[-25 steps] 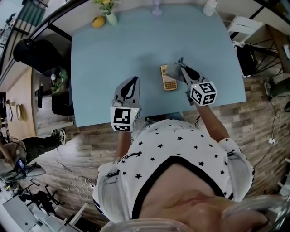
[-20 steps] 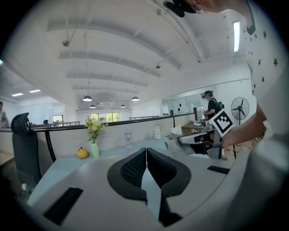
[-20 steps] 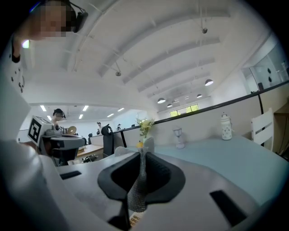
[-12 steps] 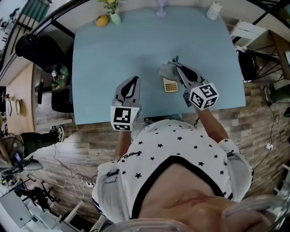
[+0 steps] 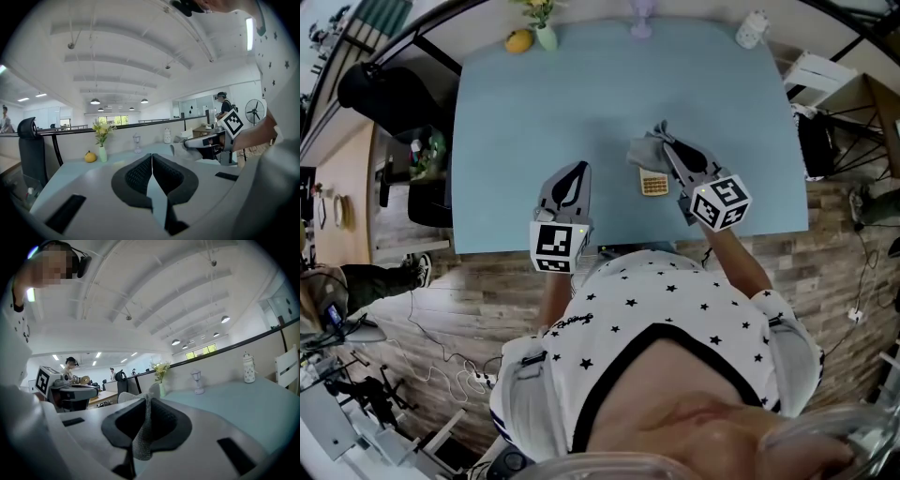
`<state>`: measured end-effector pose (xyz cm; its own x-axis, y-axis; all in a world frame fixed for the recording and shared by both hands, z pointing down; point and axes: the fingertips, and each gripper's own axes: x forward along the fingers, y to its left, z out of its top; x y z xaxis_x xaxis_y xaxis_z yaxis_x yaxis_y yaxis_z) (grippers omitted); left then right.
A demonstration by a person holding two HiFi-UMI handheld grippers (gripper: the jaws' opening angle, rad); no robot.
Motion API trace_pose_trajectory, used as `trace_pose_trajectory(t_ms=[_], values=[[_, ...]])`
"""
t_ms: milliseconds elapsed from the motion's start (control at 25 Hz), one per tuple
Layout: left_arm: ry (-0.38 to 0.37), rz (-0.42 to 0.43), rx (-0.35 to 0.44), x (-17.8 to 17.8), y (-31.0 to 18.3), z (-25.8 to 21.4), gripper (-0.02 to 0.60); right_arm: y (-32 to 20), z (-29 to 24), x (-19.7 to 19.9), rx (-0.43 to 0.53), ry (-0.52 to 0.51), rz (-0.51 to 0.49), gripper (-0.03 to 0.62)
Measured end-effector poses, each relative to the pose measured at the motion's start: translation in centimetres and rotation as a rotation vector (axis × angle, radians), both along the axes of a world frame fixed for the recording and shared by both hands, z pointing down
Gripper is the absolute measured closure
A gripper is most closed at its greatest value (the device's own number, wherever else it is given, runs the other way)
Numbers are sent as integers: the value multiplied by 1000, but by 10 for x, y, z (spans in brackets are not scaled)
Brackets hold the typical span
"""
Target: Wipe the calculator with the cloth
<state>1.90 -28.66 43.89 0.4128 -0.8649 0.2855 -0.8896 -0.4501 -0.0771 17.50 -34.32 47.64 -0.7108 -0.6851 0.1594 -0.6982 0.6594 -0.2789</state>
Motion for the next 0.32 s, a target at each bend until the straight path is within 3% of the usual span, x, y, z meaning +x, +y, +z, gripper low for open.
trace_pose_trajectory(t_ms=[320], values=[[-4, -6, 1, 11, -4, 0, 551, -5, -3, 7, 0, -13, -22, 564]])
